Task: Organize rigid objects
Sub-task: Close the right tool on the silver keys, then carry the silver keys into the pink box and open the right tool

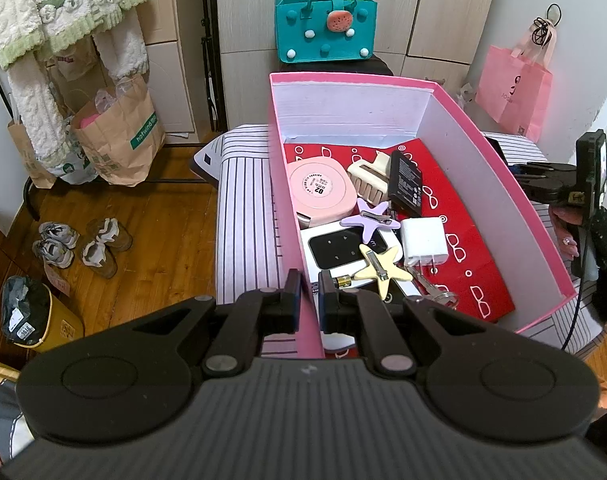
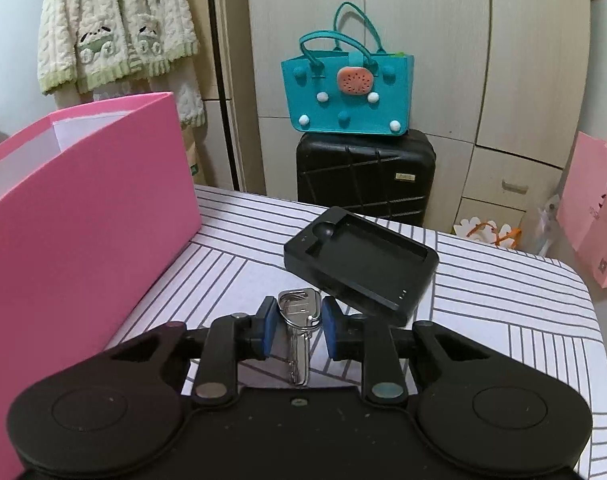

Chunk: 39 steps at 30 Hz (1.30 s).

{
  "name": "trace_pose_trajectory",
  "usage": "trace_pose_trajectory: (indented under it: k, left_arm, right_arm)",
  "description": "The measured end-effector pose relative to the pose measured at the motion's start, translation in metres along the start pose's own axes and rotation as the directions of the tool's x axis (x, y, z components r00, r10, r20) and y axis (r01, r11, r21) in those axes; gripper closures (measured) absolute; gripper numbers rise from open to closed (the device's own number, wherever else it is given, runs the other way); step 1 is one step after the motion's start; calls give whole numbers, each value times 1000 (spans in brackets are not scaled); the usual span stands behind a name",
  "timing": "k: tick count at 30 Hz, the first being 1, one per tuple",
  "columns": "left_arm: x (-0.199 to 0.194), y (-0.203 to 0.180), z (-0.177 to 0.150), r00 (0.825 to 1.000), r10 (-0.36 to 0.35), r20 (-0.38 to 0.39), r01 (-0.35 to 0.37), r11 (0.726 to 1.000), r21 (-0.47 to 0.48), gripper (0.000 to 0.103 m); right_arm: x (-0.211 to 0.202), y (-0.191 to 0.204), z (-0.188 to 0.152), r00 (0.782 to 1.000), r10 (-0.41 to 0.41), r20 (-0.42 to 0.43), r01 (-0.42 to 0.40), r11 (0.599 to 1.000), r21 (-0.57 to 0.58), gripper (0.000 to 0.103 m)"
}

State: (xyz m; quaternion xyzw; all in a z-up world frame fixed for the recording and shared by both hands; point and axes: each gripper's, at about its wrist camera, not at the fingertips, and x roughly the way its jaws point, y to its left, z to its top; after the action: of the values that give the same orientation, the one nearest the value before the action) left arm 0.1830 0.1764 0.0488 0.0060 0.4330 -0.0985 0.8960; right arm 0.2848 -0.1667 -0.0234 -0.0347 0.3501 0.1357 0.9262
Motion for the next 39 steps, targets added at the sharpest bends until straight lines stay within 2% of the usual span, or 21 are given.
trace_pose_trajectory:
  k: [9, 13, 14, 15, 19, 22, 29, 36, 39]
  left_arm:
    - [1, -1, -1, 1000, -3, 3, 3, 1000, 4, 96]
    - [2, -2, 0, 1000, -3, 2, 3, 1000, 13, 96]
    - [2, -2, 0, 1000, -4, 2, 4, 1000, 13, 96]
    - [2, -2, 0, 1000, -5, 2, 5, 1000, 12, 96]
    - [1, -1, 0, 1000, -10, 4, 10, 1000, 12, 96]
    - [1, 0, -1, 1000, -12, 5, 12, 1000, 14, 96]
    - [1, 1, -1, 1000, -20, 4, 20, 1000, 18, 96]
    - [1, -3, 1, 1000, -2, -12, 3, 998, 68, 96]
    - [1, -8, 2, 1000, 18, -21, -16, 994, 105, 95]
  right_arm:
    - [-20, -15, 4, 995, 97, 25, -100, 987, 129, 76]
    - [-31, -14, 6, 991, 131, 34, -135, 981, 140, 77]
    - [-35, -14, 7, 989, 141, 36, -145, 979, 143, 78]
    - [-38, -13, 8, 988, 150, 41, -154, 977, 145, 100]
    - [-48, -10, 14, 980, 196, 28, -198, 970, 143, 99]
    - [-55, -3, 17, 980, 197, 22, -199, 973, 120, 99]
    - [-84, 12, 34, 973, 221, 68, -225, 972, 64, 99]
    - [-127, 39, 67, 946, 300, 126, -299, 954, -28, 99]
    - [-143, 53, 80, 921, 368, 126, -364, 930, -55, 99]
